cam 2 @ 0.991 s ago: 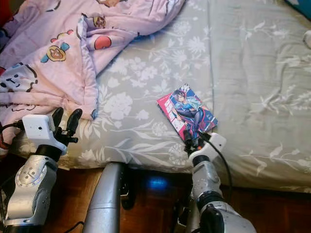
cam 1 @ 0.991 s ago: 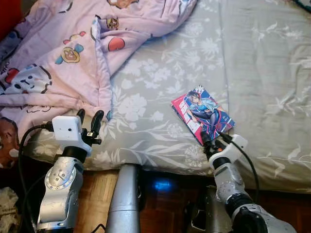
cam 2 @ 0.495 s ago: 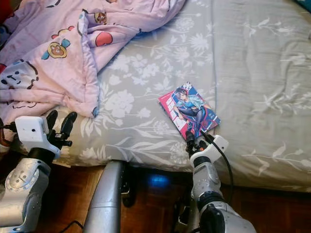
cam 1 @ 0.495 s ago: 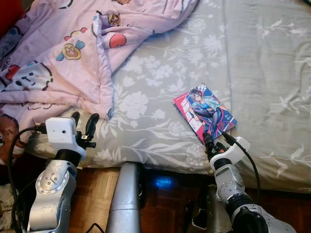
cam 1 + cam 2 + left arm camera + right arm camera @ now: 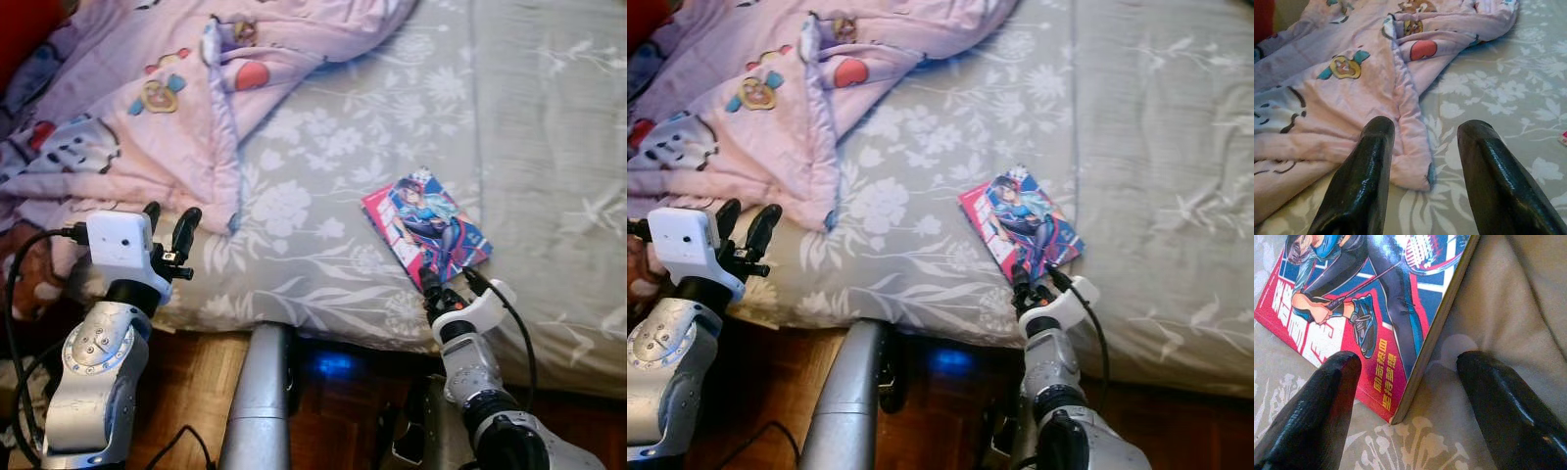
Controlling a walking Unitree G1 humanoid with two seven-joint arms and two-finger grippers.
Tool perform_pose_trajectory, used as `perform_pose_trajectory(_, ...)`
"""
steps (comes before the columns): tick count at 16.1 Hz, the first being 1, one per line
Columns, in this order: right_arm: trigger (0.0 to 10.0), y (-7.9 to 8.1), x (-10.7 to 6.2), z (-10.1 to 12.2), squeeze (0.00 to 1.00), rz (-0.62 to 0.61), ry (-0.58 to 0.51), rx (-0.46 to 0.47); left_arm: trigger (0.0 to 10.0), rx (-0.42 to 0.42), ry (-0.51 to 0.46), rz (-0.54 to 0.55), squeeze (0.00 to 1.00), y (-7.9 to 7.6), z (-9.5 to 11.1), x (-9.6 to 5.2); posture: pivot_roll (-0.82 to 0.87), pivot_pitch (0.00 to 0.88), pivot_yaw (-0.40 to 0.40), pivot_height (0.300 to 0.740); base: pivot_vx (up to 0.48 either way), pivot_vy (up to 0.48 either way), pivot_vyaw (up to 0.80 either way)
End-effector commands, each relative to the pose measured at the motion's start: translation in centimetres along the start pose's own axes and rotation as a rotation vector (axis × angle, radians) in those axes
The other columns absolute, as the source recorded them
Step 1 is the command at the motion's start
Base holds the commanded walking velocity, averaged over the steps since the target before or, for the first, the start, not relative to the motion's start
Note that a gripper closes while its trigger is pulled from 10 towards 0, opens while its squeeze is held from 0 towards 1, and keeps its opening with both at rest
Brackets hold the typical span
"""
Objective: Clean up the room
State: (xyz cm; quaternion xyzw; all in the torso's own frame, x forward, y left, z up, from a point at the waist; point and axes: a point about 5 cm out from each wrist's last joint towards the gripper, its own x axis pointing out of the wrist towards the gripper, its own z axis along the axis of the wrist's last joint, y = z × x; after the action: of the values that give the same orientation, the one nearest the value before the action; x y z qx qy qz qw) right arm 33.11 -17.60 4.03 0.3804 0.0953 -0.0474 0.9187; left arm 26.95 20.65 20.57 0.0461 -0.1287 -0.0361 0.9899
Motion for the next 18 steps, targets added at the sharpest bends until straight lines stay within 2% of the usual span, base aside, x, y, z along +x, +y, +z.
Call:
perform_pose_trajectory(1, 10.0, -1.1, -1.1, -2.6, 0.0, -0.041, 0.102, 0.039, 10.0, 0.005, 0.007, -0.005, 0.0, 0.1, 0.2, -0.5, 0.45, 0.519, 0.106, 0.606, 0.0, 0.0, 0.0)
perform_pose_trajectory(3, 10.0, -0.9, -1.3, -3.1, 0.0, -0.011, 0.126, 0.052, 10.0, 0.01, 0.001, -0.015, 0.0, 0.1, 0.8, -0.5, 0.47, 0.523, 0.121, 0.606, 0.0, 0.0, 0.0)
perform_pose_trajectory(9, 10.0, 1.3, -0.5, -3.2, 0.0, 0.108, 0.129, 0.113, 10.0, 0.024, 0.025, -0.019, 0.0, 0.3, 1.3, -1.2, 0.5, 0.535, 0.146, 0.606, 0.0, 0.0, 0.0)
perform_pose_trajectory(12, 10.0, 1.7, -0.3, -3.1, 0.0, 0.108, 0.123, 0.129, 10.0, 0.023, 0.035, -0.022, 0.0, 0.2, 1.3, -1.4, 0.51, 0.539, 0.15, 0.606, 0.0, 0.0, 0.0)
perform_pose_trajectory(13, 4.5, 1.7, -0.2, -2.9, 0.0, 0.096, 0.106, 0.156, 10.0, 0.023, 0.039, -0.023, 0.0, 0.2, 1.3, -1.4, 0.51, 0.539, 0.15, 0.606, 0.0, 0.0, 0.0)
perform_pose_trajectory(14, 0.0, 1.6, -0.2, -2.8, 0.0, 0.089, 0.1, 0.162, 10.0, 0.024, 0.042, -0.022, 0.0, 0.2, 1.4, -1.5, 0.52, 0.542, 0.153, 0.606, 0.0, 0.0, 0.0)
perform_pose_trajectory(18, 0.0, 0.8, -0.5, -2.8, 0.0, 0.05, 0.091, 0.163, 10.0, 0.028, 0.052, -0.019, 0.0, 0.4, 1.3, -1.7, 0.52, 0.539, 0.156, 0.606, 0.0, 0.0, 0.0)
